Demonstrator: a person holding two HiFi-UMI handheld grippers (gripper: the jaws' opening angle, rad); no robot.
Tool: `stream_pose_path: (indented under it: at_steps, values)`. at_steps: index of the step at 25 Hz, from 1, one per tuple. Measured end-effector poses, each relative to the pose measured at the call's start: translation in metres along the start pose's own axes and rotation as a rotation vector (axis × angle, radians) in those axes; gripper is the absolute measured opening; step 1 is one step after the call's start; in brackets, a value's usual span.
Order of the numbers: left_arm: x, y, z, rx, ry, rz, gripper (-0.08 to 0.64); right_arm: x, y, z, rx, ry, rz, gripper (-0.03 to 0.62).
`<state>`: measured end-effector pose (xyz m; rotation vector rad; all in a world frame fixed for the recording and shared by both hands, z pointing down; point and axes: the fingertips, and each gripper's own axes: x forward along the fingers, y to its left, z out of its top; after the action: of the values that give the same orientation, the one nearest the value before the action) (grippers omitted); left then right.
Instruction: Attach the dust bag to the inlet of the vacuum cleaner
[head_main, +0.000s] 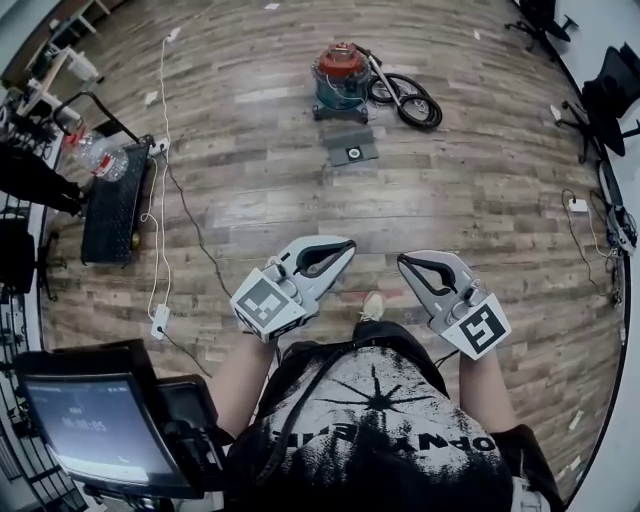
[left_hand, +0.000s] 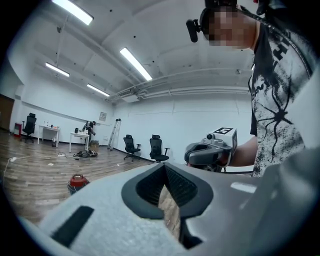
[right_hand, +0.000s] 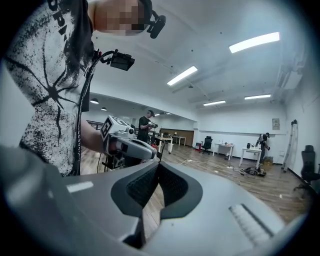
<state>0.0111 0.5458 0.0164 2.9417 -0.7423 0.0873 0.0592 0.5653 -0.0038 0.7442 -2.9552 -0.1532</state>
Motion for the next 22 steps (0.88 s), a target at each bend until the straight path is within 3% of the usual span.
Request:
stream_pose_path:
  at_steps: [5, 11, 22]
  values:
    - [0.047, 0.009, 0.003, -0.015, 0.033, 0.008, -0.003, -0.015, -0.045, -0.007, 0.001, -0.007, 0.007, 0.006]
    - [0.091, 0.019, 0.013, 0.023, 0.024, 0.016, -0.003, -0.027, -0.081, -0.015, 0.0, -0.023, 0.034, 0.006]
    - [0.118, 0.027, 0.009, 0.01, 0.078, 0.07, -0.003, -0.041, -0.118, -0.021, -0.001, -0.04, 0.059, 0.006]
